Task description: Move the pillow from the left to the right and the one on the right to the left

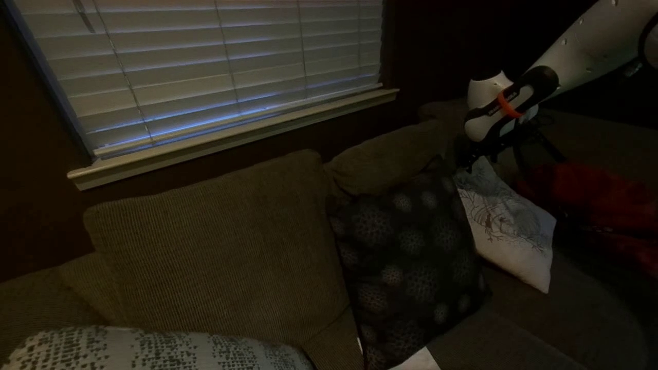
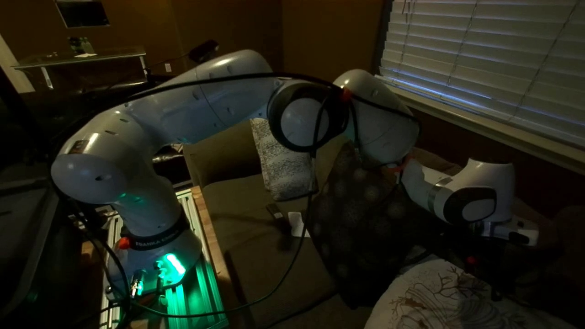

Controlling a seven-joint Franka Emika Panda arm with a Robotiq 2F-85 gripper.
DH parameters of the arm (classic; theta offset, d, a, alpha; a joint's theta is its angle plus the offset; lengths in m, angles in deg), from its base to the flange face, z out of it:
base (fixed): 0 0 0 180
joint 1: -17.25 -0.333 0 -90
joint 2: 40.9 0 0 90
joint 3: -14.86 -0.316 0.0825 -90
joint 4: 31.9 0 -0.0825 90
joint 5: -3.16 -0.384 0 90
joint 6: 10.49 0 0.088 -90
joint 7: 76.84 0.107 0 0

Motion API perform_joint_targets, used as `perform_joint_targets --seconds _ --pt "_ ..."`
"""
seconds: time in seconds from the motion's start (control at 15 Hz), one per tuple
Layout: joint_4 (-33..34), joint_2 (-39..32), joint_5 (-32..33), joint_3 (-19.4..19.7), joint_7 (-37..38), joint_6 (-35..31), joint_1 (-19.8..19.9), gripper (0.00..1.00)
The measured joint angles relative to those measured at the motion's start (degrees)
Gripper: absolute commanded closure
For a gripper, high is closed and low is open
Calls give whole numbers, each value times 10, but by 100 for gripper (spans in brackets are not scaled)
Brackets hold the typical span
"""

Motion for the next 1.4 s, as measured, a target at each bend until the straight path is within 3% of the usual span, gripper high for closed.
perform_joint_targets --seconds 0.4,0.6,0.73,0.8,0.93,1.4 --pt "44 -67 -44 -73 -41 -109 49 0" --pt "64 -97 -75 -117 -76 -118 76 0" --pt "79 -113 -85 -125 -86 -118 82 0" --pt "87 -120 -86 -125 -86 -118 83 25" --pt "102 -130 -86 -125 -86 -116 83 34" --pt "142 -139 -86 -124 -85 -58 83 84"
